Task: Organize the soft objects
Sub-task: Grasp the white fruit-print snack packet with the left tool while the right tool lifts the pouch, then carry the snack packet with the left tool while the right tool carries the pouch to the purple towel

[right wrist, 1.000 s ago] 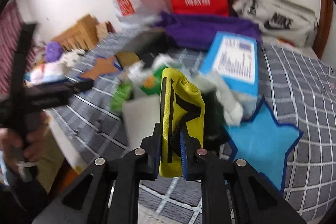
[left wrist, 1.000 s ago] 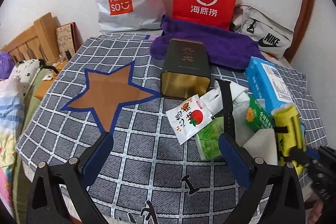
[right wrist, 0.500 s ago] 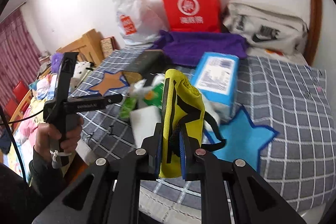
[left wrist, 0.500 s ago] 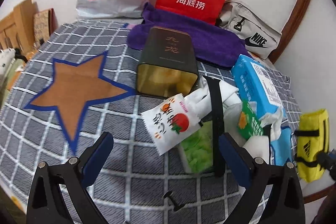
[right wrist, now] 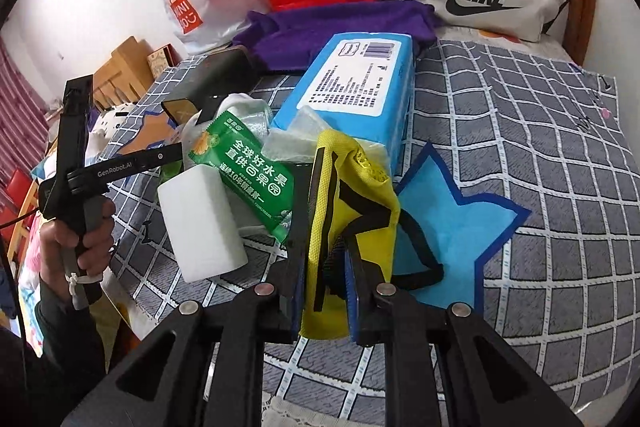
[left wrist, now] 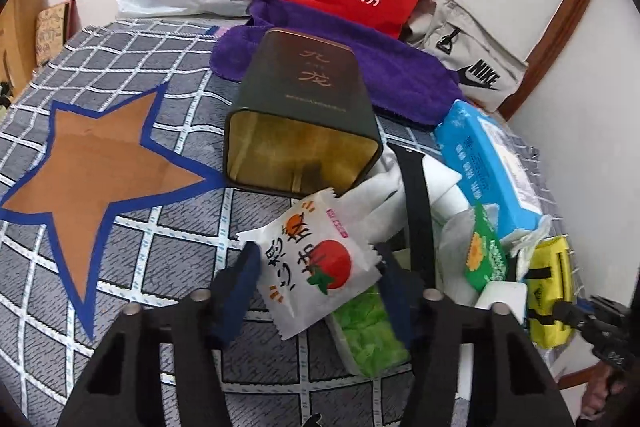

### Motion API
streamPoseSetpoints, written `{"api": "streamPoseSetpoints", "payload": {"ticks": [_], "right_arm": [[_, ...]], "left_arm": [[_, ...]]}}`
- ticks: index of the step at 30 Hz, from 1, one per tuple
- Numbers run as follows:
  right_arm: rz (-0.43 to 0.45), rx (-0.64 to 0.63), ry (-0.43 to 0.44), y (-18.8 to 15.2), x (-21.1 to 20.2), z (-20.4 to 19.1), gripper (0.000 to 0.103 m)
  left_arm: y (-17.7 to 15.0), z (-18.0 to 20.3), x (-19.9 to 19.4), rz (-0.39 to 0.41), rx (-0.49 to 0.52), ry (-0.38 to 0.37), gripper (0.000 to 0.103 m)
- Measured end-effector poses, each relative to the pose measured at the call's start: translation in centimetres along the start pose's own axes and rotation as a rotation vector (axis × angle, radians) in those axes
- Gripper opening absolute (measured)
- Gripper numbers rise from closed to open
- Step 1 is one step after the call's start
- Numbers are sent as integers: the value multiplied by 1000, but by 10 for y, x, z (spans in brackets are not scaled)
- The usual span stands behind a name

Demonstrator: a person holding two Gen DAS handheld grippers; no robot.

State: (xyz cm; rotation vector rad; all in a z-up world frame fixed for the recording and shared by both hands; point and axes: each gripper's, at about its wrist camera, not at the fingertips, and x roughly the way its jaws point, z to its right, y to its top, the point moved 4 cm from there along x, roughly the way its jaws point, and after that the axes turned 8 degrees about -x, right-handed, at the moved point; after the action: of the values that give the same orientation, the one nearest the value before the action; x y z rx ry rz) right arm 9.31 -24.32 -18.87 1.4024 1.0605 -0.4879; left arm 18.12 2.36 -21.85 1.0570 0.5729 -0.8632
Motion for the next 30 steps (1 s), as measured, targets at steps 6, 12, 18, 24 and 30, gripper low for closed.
{"api": "streamPoseSetpoints", "payload": {"ticks": [6, 12, 18, 24, 30], "right_arm": [[-39, 7, -37, 0, 12, 3, 36], [-50, -4, -55, -3, 22, 1, 38], [-22, -38, -90, 1, 13, -3, 17], [14, -16, -72, 4, -8, -2, 12], [77, -8, -60, 7, -35, -6, 12]], "left_arm": [[4, -9, -15, 13, 5, 18, 18], [6, -32, -13, 11, -23, 105, 8], [5, -38, -16, 26, -44, 91, 5], [8, -32, -30, 51, -45, 64, 5], [11, -24, -48, 77, -35, 64, 5]]}}
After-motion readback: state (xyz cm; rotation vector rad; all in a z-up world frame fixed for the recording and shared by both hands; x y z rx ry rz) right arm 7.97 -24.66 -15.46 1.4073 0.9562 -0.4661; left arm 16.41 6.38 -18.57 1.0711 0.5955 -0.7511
